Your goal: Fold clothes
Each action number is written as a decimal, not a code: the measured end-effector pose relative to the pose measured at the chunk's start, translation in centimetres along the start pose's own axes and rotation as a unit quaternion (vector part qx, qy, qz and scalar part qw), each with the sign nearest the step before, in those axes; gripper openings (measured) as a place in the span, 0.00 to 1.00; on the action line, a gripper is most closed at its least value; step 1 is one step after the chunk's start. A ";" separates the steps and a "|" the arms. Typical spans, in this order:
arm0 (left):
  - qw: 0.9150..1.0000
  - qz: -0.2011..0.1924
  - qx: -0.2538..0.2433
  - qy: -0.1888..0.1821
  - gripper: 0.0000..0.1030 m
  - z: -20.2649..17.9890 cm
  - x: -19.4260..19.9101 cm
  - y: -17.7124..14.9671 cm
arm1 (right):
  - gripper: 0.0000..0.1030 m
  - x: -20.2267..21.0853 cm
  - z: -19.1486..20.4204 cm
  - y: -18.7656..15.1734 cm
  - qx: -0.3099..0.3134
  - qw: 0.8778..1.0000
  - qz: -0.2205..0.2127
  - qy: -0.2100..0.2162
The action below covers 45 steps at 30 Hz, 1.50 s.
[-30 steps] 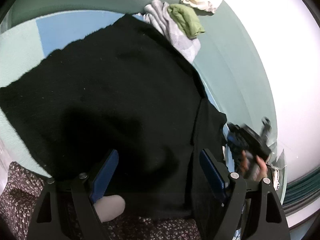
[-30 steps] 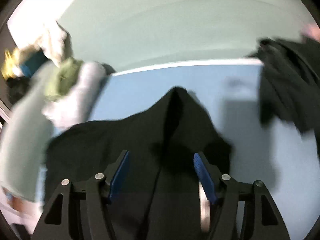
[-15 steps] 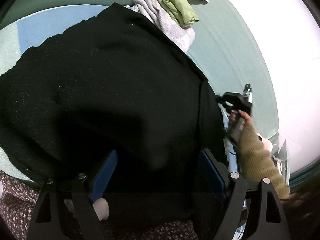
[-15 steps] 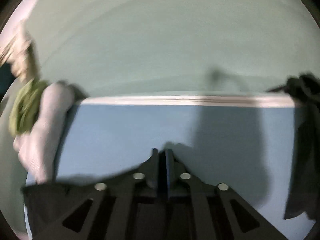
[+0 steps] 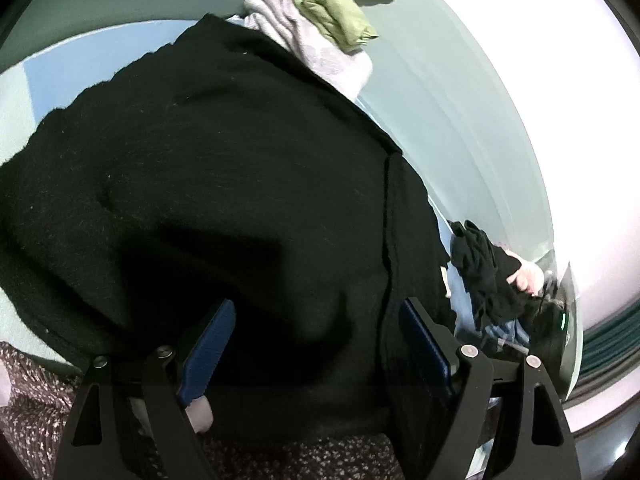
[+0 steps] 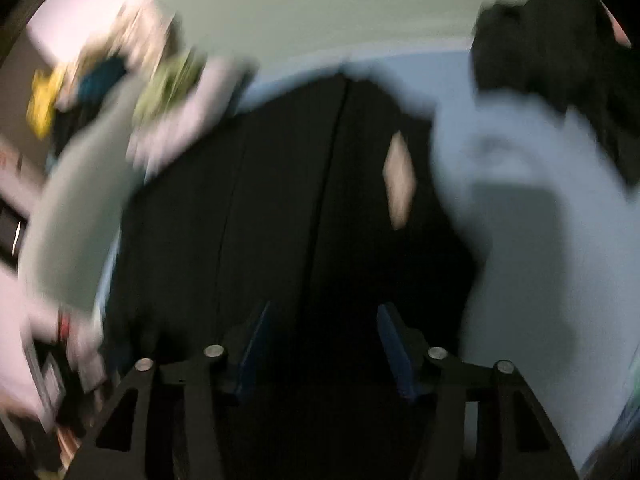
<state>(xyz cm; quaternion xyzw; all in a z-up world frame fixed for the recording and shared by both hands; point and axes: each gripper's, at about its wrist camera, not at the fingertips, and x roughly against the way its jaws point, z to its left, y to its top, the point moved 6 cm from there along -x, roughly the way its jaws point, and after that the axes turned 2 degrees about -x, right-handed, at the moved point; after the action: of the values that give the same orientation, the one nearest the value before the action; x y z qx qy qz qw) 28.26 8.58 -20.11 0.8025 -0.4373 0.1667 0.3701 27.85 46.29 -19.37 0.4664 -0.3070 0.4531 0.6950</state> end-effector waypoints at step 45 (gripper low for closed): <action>0.988 -0.003 -0.151 0.033 0.68 -2.7 -0.9 3.3 | 0.39 -5.7 7.1 18.8 0.114 0.980 -0.088 -0.134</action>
<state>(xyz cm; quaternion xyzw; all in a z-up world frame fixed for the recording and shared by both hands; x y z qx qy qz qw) 25.18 9.94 -17.32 0.7331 -0.4422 0.1239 0.5017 8.25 40.61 -14.57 0.6244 -0.3007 0.3557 0.6270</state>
